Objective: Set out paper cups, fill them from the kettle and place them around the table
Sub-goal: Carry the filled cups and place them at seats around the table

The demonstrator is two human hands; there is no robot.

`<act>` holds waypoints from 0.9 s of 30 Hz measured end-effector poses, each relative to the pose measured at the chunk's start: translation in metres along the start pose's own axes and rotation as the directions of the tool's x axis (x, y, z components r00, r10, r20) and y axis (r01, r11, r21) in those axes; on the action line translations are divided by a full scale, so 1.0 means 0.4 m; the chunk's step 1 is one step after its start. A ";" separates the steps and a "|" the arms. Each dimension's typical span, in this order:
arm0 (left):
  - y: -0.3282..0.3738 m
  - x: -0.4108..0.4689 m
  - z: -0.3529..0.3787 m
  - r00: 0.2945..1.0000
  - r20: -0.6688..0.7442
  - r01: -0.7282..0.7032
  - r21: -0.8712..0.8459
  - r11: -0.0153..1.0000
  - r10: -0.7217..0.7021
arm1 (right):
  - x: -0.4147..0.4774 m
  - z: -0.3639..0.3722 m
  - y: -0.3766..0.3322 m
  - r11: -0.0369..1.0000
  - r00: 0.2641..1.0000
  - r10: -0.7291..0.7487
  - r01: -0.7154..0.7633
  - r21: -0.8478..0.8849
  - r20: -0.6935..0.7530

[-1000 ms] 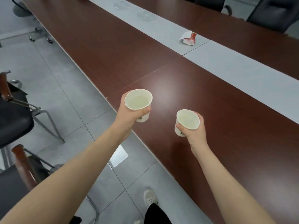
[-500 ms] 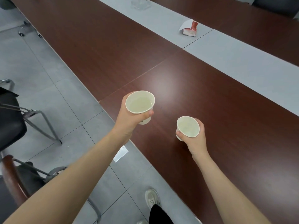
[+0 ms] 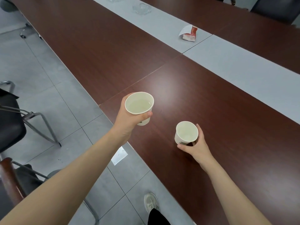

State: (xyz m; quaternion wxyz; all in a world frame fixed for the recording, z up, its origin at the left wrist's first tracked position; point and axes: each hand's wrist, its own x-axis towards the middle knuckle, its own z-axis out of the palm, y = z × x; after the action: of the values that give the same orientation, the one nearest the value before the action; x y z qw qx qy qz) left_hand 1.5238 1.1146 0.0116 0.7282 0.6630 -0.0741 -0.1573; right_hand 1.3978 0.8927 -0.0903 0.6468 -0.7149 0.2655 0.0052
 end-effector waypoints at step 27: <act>0.235 0.171 -0.249 0.983 -0.128 -0.140 -0.054 0.989 0.132 | 0.129 0.360 -0.705 0.935 0.786 -0.202 0.332 -0.124 0.584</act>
State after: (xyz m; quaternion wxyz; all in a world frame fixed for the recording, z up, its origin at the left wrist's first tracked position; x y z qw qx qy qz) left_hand 1.6320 1.1929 0.0866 0.7608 0.6417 -0.0689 -0.0681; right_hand 1.5997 1.0134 0.1280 0.6067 -0.7789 -0.0437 0.1528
